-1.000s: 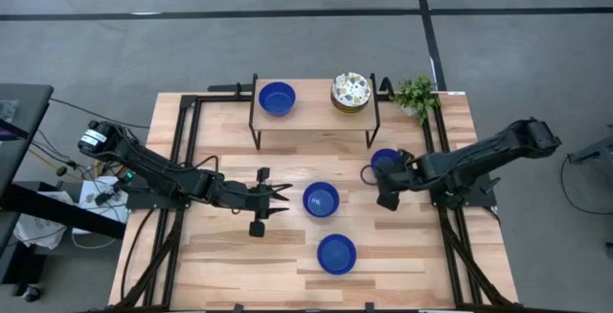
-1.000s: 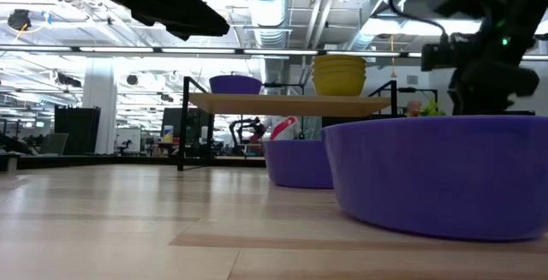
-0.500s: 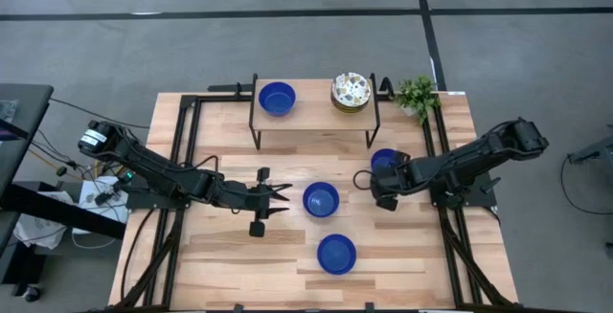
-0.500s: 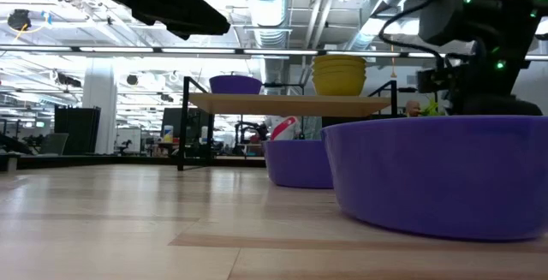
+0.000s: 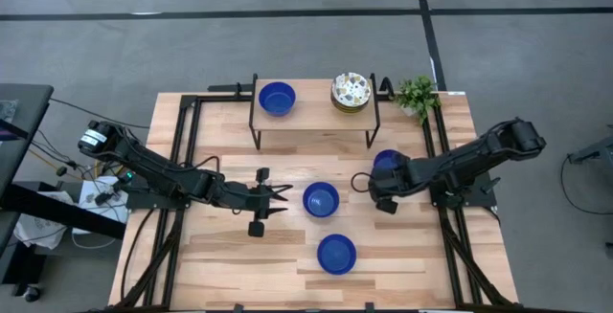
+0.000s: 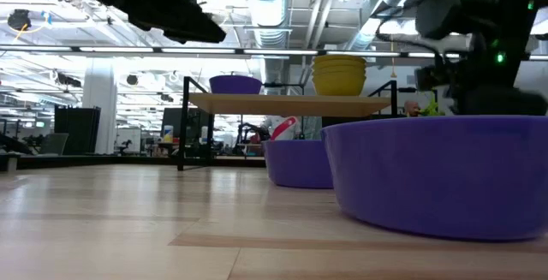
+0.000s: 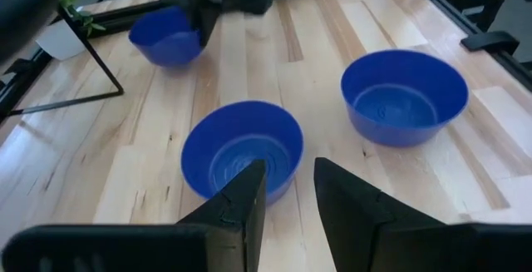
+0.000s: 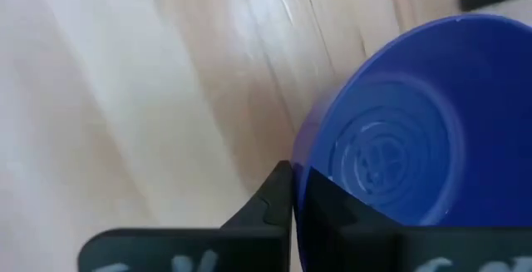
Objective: Pick & Place Mini bowls
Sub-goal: Stack the blue bowl on top of the blue bowl on the shelf
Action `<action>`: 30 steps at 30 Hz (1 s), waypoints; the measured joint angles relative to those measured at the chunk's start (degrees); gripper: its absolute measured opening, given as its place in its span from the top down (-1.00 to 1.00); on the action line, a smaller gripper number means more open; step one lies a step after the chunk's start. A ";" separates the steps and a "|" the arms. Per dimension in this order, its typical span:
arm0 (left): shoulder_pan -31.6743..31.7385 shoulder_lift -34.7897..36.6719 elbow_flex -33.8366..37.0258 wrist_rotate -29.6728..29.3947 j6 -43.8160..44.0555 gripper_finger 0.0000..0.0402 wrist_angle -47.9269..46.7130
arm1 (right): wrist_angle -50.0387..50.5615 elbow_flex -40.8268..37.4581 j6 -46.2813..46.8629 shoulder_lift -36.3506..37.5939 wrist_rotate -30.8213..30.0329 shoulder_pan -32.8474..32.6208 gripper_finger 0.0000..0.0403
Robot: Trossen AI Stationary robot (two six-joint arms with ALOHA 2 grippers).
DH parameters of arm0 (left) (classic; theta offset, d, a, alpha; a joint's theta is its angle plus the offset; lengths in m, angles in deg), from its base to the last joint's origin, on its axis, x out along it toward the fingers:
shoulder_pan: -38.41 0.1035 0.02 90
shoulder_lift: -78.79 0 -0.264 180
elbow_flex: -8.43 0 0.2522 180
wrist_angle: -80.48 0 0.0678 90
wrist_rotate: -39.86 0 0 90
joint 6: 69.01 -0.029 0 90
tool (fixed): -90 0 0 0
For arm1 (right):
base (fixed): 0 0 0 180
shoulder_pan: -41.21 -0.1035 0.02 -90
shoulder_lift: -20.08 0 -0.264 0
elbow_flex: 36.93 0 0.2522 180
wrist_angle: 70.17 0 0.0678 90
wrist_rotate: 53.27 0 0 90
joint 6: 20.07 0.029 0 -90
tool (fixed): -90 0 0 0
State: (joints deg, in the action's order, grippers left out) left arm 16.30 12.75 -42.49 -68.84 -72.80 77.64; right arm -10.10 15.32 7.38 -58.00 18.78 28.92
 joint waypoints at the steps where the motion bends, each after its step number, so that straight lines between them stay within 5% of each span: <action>1: 0.00 0.00 0.00 -0.08 0.01 0.48 -0.35 | 0.88 1.05 0.00 0.47 0.06 -0.48 0.99; 11: -1.31 1.51 0.02 -0.30 4.87 0.48 -7.97 | 4.66 20.21 -4.47 1.90 -0.58 -9.23 1.00; 16: -3.55 4.79 0.08 -3.56 8.43 0.48 -13.24 | 4.22 31.20 -12.46 1.90 -5.48 -10.41 1.00; 24: -8.52 13.58 4.56 -22.93 11.21 0.48 -13.47 | 2.78 45.90 -27.03 -4.51 -6.11 -2.35 1.00; 30: -8.95 17.31 6.89 -25.42 13.28 0.48 -12.76 | 3.69 59.51 -38.70 -15.79 2.06 6.20 1.00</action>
State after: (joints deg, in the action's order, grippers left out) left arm 7.36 30.06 -35.60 -94.26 -59.52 64.88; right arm -6.41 74.83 -31.33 -73.79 20.83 35.12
